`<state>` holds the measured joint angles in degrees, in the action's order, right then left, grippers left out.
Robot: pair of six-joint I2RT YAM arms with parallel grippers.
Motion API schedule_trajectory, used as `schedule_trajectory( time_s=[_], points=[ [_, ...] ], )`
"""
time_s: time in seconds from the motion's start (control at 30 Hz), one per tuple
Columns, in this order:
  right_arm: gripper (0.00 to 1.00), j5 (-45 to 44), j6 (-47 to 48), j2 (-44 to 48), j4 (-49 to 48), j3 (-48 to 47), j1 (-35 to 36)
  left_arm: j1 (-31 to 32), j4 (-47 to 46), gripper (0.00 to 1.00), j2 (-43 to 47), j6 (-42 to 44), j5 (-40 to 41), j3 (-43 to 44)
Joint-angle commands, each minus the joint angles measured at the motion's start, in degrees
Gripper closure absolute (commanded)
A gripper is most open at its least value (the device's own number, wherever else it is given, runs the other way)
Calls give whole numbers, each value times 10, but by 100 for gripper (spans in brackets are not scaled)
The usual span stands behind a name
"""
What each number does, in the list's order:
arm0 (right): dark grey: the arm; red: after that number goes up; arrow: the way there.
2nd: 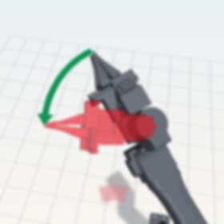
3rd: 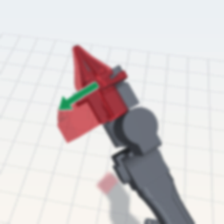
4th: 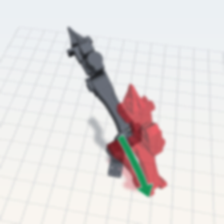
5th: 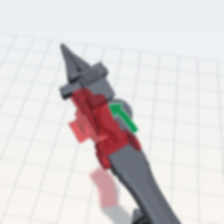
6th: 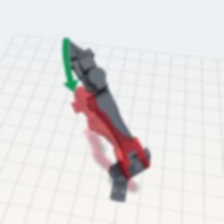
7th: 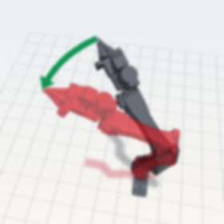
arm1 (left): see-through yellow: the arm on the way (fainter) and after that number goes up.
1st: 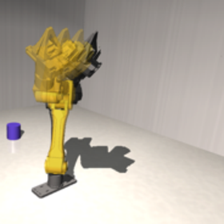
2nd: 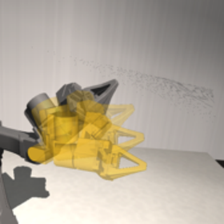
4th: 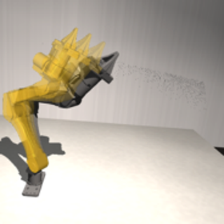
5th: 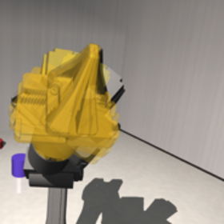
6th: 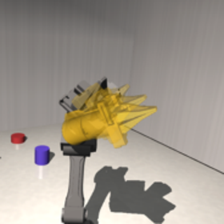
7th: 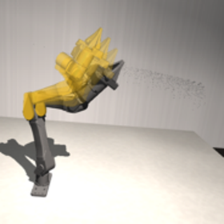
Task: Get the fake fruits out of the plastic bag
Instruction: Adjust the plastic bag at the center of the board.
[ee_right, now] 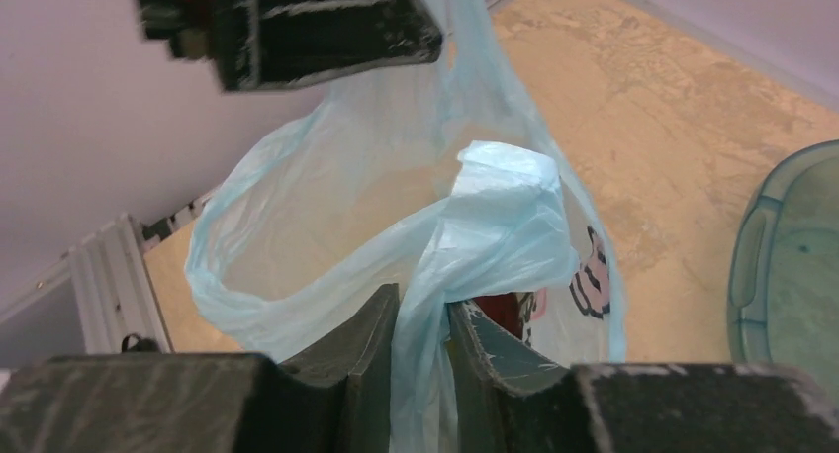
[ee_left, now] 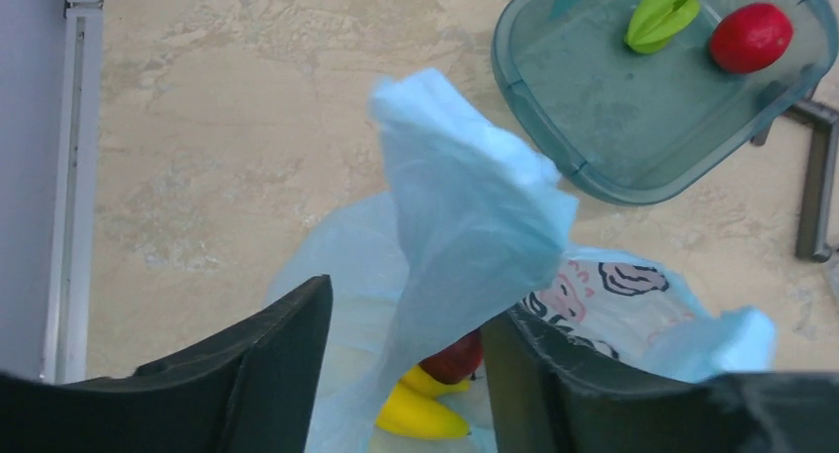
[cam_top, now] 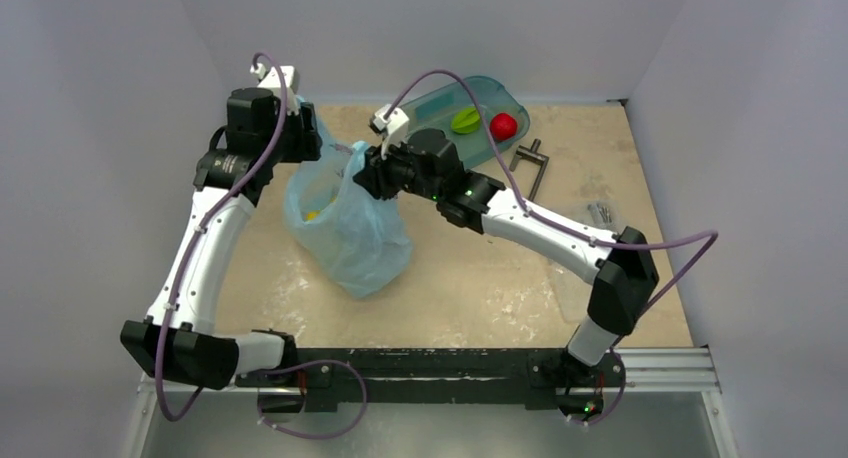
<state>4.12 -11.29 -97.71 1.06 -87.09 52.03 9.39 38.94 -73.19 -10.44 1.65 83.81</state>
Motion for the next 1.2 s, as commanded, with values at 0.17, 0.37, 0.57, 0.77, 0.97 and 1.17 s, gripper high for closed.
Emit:
schedule_trajectory(
  time_s=[0.17,0.37,0.57,0.77,0.97,1.17],
  points=[
    [98,154,11,134,-103,187,59,-4,-40,98,-15,37,-35,-29],
    [100,177,-29,160,-115,298,144,-10,-36,100,-1,32,-66,-42],
    [96,130,-99,74,-166,353,187,-10,-35,100,10,44,-61,-54],
    [75,15,-131,20,-128,292,203,-9,-38,98,15,49,-66,-65],
    [52,24,-112,34,-119,285,202,-5,8,46,42,17,-68,-66],
    [32,35,-110,64,-122,298,202,-7,128,35,161,-24,-41,-105]
  ],
)
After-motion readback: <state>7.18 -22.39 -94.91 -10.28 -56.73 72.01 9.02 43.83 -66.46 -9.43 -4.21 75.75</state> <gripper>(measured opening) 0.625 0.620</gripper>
